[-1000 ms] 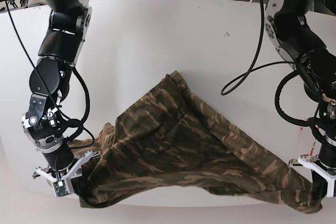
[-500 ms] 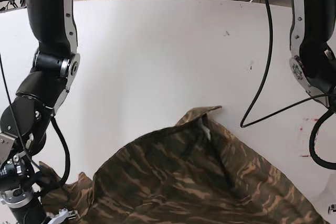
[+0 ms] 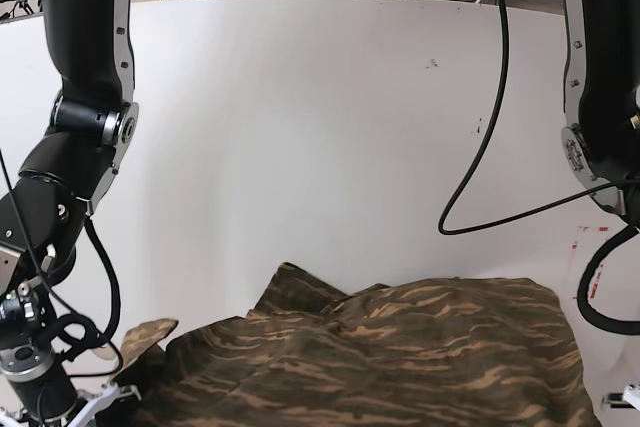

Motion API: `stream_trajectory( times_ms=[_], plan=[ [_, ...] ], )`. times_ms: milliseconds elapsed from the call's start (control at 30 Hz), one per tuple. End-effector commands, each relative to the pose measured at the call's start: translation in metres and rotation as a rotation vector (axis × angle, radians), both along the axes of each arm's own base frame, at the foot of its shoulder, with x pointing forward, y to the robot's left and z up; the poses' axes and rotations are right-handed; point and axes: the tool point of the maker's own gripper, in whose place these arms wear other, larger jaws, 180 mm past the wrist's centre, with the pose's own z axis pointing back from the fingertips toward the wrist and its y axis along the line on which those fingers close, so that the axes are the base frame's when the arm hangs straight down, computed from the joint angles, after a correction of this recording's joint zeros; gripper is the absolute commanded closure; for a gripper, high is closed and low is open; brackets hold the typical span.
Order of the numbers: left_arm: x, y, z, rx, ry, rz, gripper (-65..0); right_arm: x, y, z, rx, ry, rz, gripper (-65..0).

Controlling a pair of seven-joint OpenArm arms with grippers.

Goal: Fold the T-shirt properly
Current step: 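Lift the shirt with both grippers and swing it up off the table, then lay the shirt flat by dragging both grippers back across the table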

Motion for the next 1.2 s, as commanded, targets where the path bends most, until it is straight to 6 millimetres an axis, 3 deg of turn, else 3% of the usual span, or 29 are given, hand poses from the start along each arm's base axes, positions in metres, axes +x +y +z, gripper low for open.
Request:
stream_trajectory(
  times_ms=[0, 133, 233, 300, 467, 633, 800, 1167],
  plan=[
    [0.004, -0.013, -0.018, -0.013, 0.031, -0.048, -1.2, -0.010, -0.001, 0.007, 0.006, -0.051, 0.006, 0.0],
    [0.012, -0.021, -0.099, -0.032, 0.212, -0.074, -0.8, -0.024, 0.002, -0.046, -0.011, 0.031, 0.003, 0.0],
    [0.008, -0.012, -0.150, -0.072, 0.322, -0.054, -0.8, -0.035, -0.004, -0.086, 0.005, 0.106, -0.013, 0.0],
    [0.004, -0.017, -0.185, -0.120, 0.395, -0.075, -0.8, -0.044, -0.005, -0.113, 0.038, 0.151, -0.022, 0.0],
    [-0.021, -0.016, -0.256, -0.218, 0.553, -0.123, -0.7, -0.071, -0.013, -0.174, 0.088, 0.272, -0.061, 0.0],
    [-0.052, -0.024, -0.318, -0.260, 0.716, -0.151, -0.6, -0.094, -0.021, -0.221, 0.132, 0.374, -0.097, 0.0],
    [-0.089, -0.028, -0.370, -0.306, 0.865, -0.161, -0.6, -0.116, -0.029, -0.255, 0.189, 0.446, -0.143, 0.0],
    [-0.170, -0.022, -0.441, -0.382, 1.105, -0.121, -0.6, -0.163, -0.057, -0.305, 0.224, 0.576, -0.246, 0.0]
  ],
)
